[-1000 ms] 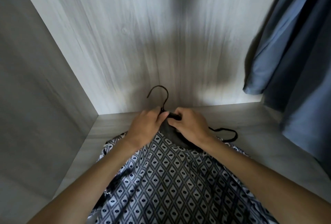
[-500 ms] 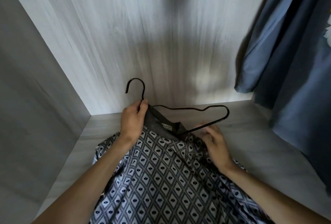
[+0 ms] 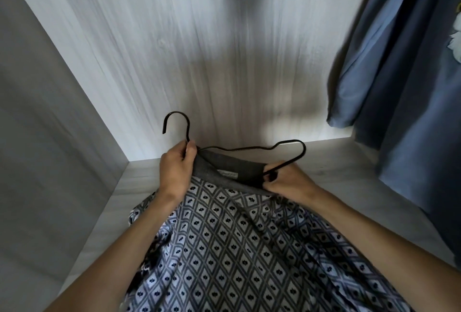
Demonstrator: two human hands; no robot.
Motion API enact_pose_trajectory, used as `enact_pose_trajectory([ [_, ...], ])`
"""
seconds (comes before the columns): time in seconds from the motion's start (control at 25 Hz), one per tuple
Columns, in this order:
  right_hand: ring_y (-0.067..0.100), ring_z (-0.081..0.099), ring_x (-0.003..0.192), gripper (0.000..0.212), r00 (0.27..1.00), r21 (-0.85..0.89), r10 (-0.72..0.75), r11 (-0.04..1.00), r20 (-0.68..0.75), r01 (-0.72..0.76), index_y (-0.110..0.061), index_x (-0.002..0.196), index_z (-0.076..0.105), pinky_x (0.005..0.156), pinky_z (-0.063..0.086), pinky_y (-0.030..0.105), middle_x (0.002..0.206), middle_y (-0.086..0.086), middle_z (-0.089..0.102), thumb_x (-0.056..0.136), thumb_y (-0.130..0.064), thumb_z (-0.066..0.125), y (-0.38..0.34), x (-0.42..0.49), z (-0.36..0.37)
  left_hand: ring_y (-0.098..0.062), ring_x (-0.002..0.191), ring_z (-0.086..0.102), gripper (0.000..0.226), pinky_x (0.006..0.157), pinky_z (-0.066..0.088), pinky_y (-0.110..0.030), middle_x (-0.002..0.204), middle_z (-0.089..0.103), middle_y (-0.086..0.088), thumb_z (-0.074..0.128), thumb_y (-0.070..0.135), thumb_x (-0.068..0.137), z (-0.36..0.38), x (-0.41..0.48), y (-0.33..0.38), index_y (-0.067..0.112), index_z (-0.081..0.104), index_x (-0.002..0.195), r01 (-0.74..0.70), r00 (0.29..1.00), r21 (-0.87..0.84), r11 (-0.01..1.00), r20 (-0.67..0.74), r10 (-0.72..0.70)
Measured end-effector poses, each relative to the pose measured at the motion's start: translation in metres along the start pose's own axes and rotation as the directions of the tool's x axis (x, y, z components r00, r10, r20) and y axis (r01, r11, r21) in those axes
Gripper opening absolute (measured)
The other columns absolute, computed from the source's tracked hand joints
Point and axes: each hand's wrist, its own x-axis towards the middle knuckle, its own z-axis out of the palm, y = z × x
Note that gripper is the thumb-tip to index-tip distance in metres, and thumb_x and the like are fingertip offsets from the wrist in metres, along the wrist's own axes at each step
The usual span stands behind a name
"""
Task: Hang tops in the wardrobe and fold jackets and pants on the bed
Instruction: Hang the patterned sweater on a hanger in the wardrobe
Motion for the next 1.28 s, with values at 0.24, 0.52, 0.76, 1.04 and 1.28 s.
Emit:
enact_pose_trajectory([
  [0.24,0.009,0.054,0.064,0.020,0.937,0.329,0.186,0.941,-0.297,-0.082,-0.016,0.066,0.056,0.056,0.039,0.022,0.061,-0.008,0.058,0.073,-0.001,0.068,-0.005,-0.018,-0.007,-0.008,0.045,0.036,0.037,0.049,0.022,-0.025,0.052,0.041,0.008,0.046,0.021,0.104,0.014,-0.006,0.003,0.020,0.041,0.067,-0.148,0.979,0.163,0.975,-0.119,0.168],
  [0.52,0.021,0.064,0.074,0.014,0.767,-0.061,0.067,0.989,-0.639,-0.136,-0.019,0.085,0.057,0.069,0.050,0.034,0.075,0.000,0.068,0.081,-0.008,0.064,0.006,-0.038,-0.042,-0.029,0.038,0.043,0.034,0.042,0.032,-0.029,0.047,0.047,-0.010,0.043,0.027,0.098,0.010,-0.016,-0.021,0.010,0.050,0.070,-0.357,0.896,0.451,0.818,-0.081,0.436],
  [0.76,0.002,0.060,0.085,0.018,0.998,0.313,-0.031,0.949,-0.052,0.045,-0.019,0.110,0.068,0.078,0.043,0.012,0.094,-0.004,0.065,0.092,-0.021,0.066,0.005,-0.036,-0.055,-0.029,0.038,0.043,0.036,0.043,0.030,-0.028,0.047,0.041,-0.004,0.040,0.029,0.099,0.003,-0.008,-0.015,0.008,0.051,0.071,-0.337,0.905,0.450,0.827,-0.088,0.417],
  [1.04,0.002,0.062,0.087,0.012,0.989,0.267,-0.151,0.953,-0.002,0.146,-0.017,0.100,0.074,0.080,0.046,0.027,0.089,-0.002,0.073,0.093,-0.022,0.067,0.032,-0.031,-0.027,-0.020,0.043,0.037,0.036,0.048,0.026,-0.027,0.052,0.033,0.007,0.036,0.034,0.101,0.002,-0.008,-0.022,0.013,0.045,0.074,-0.364,0.920,0.417,0.833,0.021,0.392],
  [1.28,0.009,0.057,0.069,0.019,0.895,-0.290,-0.402,0.895,-0.193,0.339,-0.025,0.089,0.057,0.062,0.044,0.032,0.076,-0.012,0.062,0.089,-0.040,0.069,-0.014,-0.022,0.005,-0.029,0.037,0.047,0.033,0.046,0.025,-0.024,0.046,0.046,-0.005,0.043,0.028,0.099,0.012,-0.018,-0.005,0.007,0.050,0.075,-0.484,0.860,0.489,0.725,0.111,0.498],
])
